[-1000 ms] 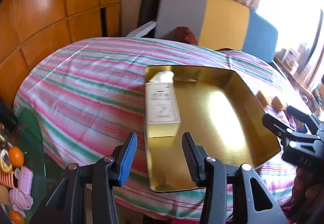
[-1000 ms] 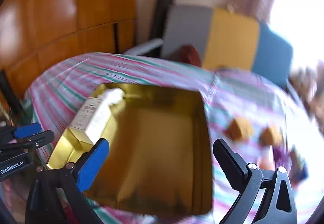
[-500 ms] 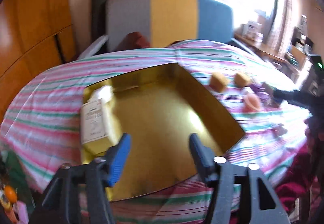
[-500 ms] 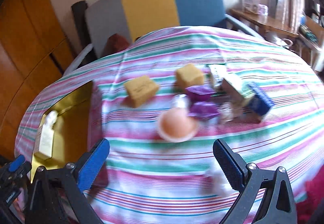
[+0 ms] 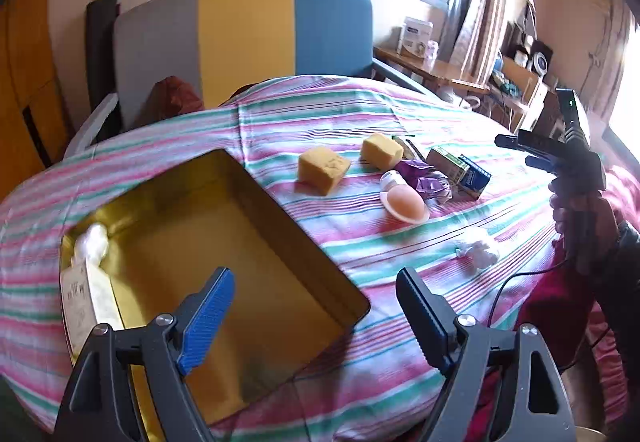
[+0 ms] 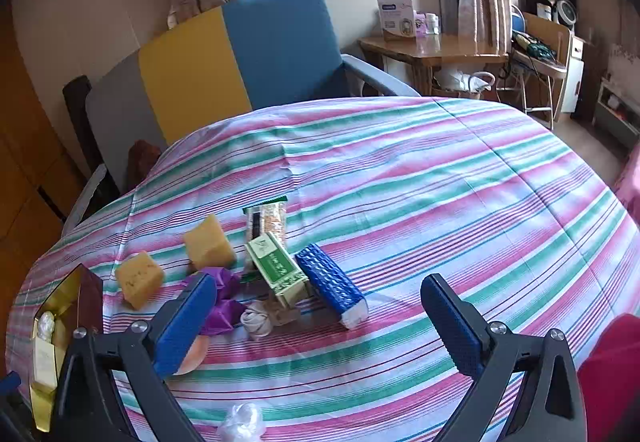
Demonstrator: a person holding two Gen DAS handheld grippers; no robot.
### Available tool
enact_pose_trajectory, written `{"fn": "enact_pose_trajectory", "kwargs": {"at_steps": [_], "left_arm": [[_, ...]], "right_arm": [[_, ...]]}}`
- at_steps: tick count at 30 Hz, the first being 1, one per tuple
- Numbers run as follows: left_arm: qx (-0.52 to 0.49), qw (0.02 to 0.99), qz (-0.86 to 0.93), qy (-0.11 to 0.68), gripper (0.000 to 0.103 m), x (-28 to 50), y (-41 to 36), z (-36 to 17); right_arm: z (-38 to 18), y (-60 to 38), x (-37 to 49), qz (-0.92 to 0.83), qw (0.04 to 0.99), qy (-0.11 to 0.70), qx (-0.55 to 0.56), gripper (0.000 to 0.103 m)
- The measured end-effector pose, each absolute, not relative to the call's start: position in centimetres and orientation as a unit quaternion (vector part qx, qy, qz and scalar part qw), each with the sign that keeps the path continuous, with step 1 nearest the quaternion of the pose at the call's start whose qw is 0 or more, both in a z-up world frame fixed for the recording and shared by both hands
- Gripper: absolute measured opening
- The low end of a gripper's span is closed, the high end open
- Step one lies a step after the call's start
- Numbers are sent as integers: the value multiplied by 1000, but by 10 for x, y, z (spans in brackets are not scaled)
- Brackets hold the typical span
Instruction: Organize objects
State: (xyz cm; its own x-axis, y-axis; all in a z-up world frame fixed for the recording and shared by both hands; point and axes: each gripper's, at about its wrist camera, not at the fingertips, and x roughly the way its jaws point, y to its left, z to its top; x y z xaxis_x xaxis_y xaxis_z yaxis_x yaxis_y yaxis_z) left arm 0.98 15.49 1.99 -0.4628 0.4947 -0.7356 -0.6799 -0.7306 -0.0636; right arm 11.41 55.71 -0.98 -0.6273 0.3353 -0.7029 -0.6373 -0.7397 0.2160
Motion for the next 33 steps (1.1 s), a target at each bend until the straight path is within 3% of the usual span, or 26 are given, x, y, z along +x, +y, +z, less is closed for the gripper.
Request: {"fn": "enact_pose_trajectory", "kwargs": {"at_steps": [3, 10, 20, 27, 30, 33], "left_arm": [[-386, 358, 840, 134, 84, 5, 179, 23], [-408, 346, 825, 181, 82, -12, 245, 13], [-493, 351, 775, 184, 72, -38, 318, -31], [-514, 365, 746, 213, 73, -40, 362, -63], [-519, 359, 744, 220, 80, -44, 373, -73], [-521, 359, 744, 217, 81, -48, 381, -79]], "right_arm": [[-25, 575, 121, 856, 265, 296, -331, 103], [-25, 584, 135, 853, 244, 357, -293, 103], [-27, 584, 136, 853, 222, 375, -287, 103], [-30, 582, 133, 853, 212, 375, -296, 103], [-30, 581, 132, 853, 208, 375, -298, 103], [-31, 581, 131, 852, 204, 376, -301, 103]]}}
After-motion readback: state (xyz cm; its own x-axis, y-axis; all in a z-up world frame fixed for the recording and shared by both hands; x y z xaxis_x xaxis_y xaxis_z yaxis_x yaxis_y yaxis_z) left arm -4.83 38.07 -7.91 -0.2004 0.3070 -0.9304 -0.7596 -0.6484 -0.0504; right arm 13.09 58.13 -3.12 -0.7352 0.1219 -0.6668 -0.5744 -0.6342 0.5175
